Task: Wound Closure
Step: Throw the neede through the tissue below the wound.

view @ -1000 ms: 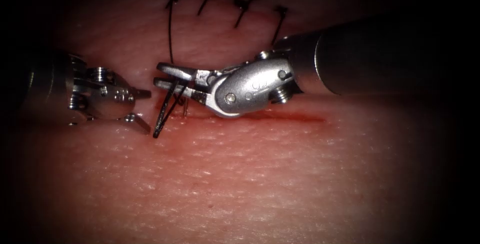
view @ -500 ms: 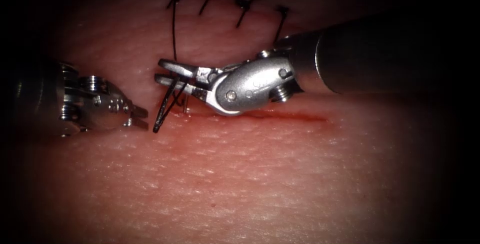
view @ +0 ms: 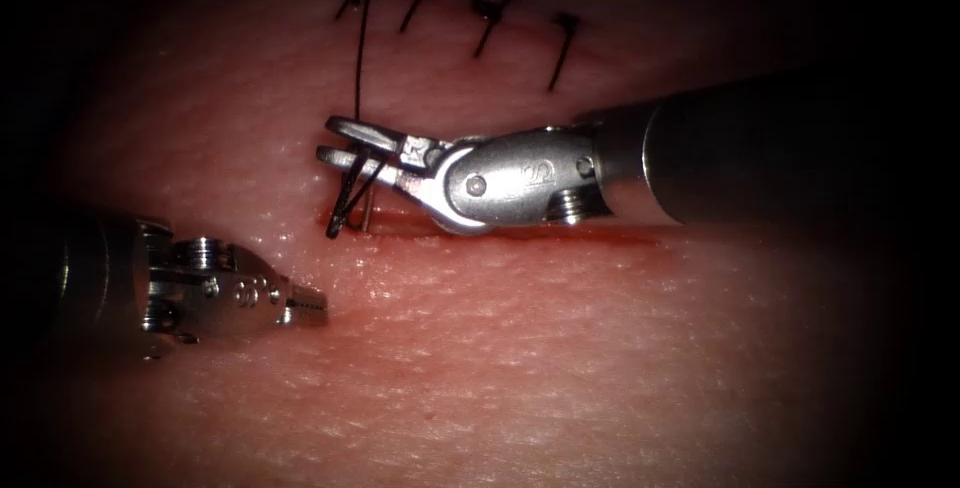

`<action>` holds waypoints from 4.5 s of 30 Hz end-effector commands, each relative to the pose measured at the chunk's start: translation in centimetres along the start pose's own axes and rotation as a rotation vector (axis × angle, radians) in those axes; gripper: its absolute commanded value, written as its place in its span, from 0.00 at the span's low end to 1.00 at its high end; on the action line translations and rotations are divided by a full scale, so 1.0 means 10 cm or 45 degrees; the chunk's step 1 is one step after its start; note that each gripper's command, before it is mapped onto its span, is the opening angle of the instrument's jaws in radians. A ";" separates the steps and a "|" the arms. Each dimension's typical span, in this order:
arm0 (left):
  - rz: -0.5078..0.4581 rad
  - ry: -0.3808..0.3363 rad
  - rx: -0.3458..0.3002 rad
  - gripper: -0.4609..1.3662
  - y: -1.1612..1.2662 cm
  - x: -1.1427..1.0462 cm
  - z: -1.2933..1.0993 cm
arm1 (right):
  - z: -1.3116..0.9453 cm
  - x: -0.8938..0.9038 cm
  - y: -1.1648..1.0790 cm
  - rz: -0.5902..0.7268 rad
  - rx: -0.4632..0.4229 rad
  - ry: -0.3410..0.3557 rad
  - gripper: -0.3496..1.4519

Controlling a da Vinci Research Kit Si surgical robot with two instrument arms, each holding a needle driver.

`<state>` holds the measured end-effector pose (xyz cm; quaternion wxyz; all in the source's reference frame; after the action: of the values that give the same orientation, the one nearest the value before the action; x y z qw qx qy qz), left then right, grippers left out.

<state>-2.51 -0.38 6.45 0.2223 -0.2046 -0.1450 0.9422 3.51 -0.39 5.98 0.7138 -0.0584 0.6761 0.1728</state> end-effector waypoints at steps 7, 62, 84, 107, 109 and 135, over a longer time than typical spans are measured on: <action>0.008 -0.006 0.006 0.15 0.006 0.000 -0.006 | 0.000 -0.003 -0.001 0.100 0.000 -0.018 0.00; 0.020 0.031 -0.015 0.28 0.002 -0.019 0.031 | 0.000 -0.001 0.036 1.007 -0.141 -0.091 0.00; 0.037 0.034 -0.015 0.31 -0.004 -0.021 0.033 | 0.010 -0.008 0.022 1.757 -0.078 -0.094 0.00; 0.081 0.027 -0.002 0.34 -0.013 -0.032 0.022 | 0.019 0.001 -0.040 2.317 -0.023 -0.204 0.00; 0.089 0.026 0.001 0.35 -0.014 -0.032 0.022 | 0.018 0.002 -0.046 2.347 -0.017 -0.209 0.00; 0.088 0.036 0.002 0.32 -0.017 -0.031 0.020 | 0.018 0.004 -0.048 1.758 -0.150 -0.114 0.50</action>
<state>-2.29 -0.42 6.78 0.1918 -0.2229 -0.1343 0.9463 3.80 -0.69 5.90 0.4685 0.3439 0.5228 0.6237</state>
